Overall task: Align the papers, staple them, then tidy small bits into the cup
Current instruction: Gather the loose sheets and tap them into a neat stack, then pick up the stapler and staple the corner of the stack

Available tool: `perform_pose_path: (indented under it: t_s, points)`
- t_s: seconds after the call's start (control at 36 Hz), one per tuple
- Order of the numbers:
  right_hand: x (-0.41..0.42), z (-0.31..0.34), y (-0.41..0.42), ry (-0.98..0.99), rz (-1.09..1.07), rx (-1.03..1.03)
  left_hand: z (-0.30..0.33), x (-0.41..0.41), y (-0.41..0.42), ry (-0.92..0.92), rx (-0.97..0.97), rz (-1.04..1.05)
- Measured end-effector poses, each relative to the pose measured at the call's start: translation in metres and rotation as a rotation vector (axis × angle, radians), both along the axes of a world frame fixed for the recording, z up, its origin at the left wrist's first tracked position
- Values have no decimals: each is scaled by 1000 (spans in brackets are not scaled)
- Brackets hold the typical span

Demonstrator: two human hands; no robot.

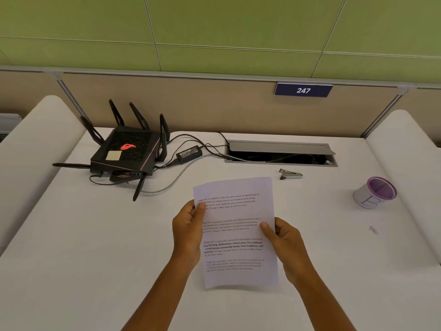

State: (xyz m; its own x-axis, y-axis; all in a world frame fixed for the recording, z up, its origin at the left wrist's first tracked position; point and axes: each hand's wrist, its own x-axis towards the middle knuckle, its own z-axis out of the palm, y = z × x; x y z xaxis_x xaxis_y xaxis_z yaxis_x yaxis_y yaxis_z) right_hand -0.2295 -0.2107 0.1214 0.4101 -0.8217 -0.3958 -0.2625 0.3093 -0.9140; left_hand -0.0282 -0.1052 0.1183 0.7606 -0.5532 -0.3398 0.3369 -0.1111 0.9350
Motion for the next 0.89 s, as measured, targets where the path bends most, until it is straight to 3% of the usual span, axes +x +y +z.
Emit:
perform_pose_path:
  t_s: [0.19, 0.33, 0.5, 0.64, 0.89]
  points:
    - [-1, -31, -61, 135, -11, -54, -25, 12, -8, -88, 83, 42]
    - [-2, -70, -133, 362, -14, -315, -40, 21, -16, -99, 126, 41]
    - [14, -99, -220, 714, 159, -579, -54, 28, -30, -103, 163, 11]
    - [29, -105, -266, 894, 341, -694, -70, 34, -42, -121, 216, -63]
    - [41, -124, -296, 1002, 449, -763, -87, 43, -56, -137, 301, -161]
